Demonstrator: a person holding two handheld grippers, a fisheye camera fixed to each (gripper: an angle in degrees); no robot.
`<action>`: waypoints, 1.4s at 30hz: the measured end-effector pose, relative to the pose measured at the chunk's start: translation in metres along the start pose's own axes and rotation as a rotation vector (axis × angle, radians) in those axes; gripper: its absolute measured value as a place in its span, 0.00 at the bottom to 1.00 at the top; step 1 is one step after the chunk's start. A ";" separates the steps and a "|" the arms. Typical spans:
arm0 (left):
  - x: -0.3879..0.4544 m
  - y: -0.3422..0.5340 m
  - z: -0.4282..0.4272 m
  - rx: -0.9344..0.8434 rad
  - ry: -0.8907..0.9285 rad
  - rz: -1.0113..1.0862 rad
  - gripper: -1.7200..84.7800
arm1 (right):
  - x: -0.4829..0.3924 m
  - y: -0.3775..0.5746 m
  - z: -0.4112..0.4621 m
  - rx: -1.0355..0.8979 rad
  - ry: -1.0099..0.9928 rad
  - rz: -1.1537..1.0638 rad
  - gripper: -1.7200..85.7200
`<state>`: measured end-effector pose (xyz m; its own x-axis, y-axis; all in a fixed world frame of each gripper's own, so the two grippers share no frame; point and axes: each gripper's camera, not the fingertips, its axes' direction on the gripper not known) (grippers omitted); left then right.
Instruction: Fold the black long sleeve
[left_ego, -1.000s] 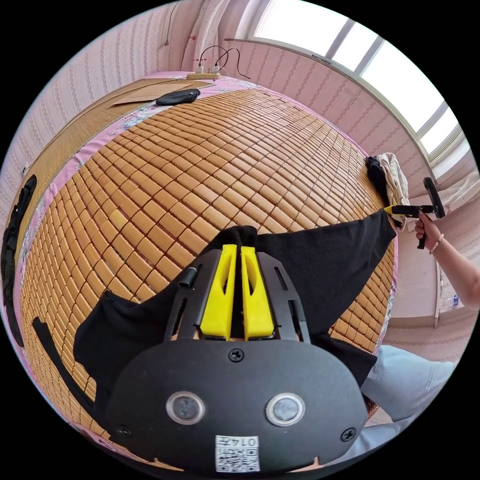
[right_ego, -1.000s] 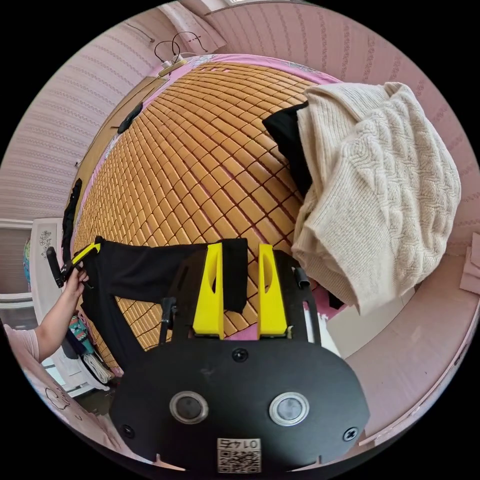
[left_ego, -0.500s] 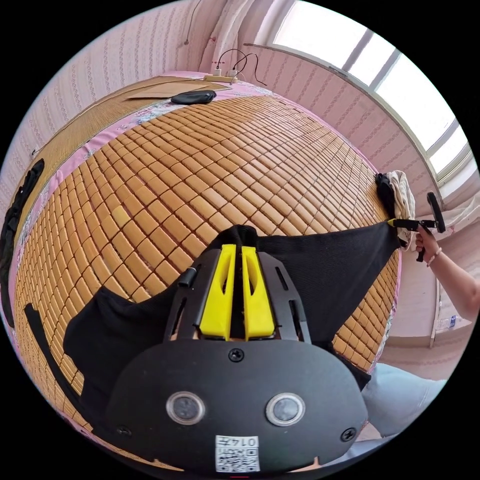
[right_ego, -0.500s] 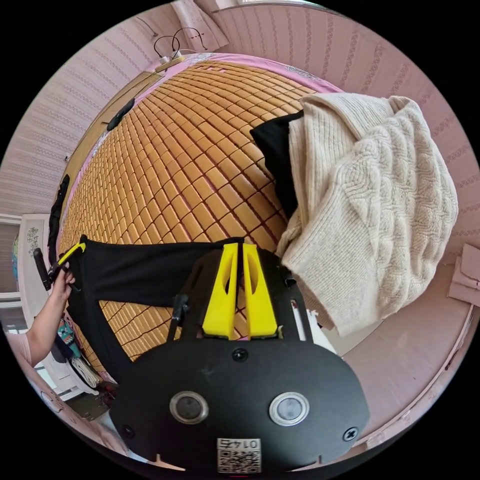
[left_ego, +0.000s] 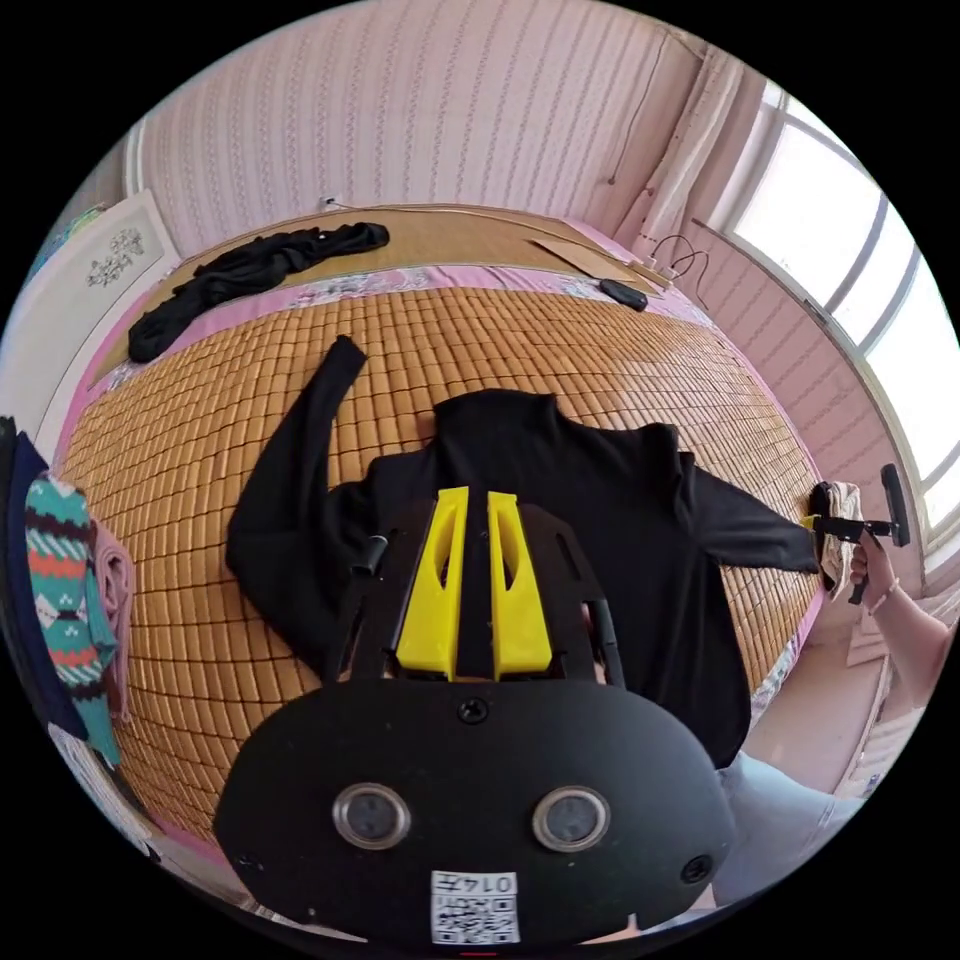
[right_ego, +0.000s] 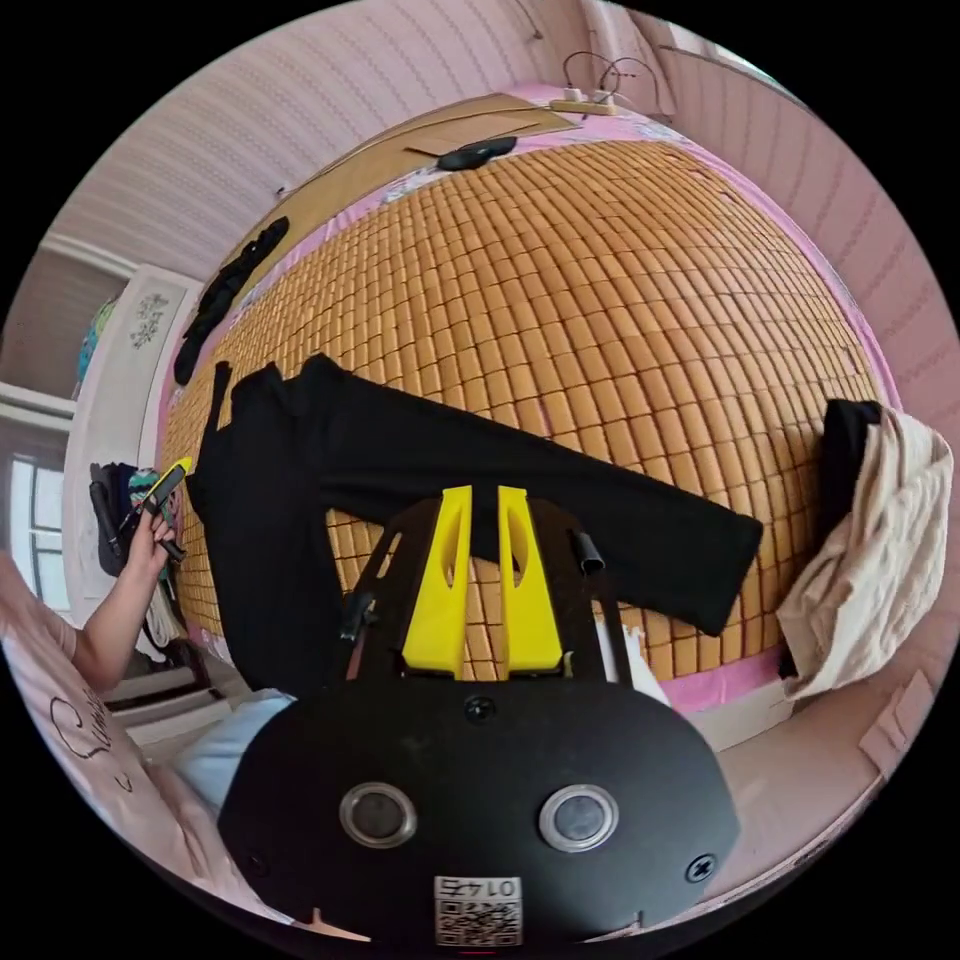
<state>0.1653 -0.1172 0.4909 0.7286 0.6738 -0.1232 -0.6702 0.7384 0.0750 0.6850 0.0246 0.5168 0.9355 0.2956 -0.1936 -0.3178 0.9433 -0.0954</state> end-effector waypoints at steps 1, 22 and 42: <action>-0.015 0.009 -0.006 -0.005 -0.020 -0.034 0.07 | -0.033 -0.020 0.011 -0.016 -0.054 -0.089 0.06; -0.192 0.154 -0.033 -0.002 0.024 -0.425 0.01 | -0.569 -0.182 0.171 -0.398 -0.119 -0.904 0.05; -0.221 0.371 -0.247 0.013 -0.259 -0.523 0.06 | -0.607 -0.158 0.070 -0.566 -0.239 -1.292 0.10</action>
<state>-0.2791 0.0011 0.3015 0.9741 0.2037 0.0984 -0.2119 0.9739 0.0814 0.1787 -0.2934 0.7175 0.5959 -0.6376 0.4881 0.7971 0.3959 -0.4560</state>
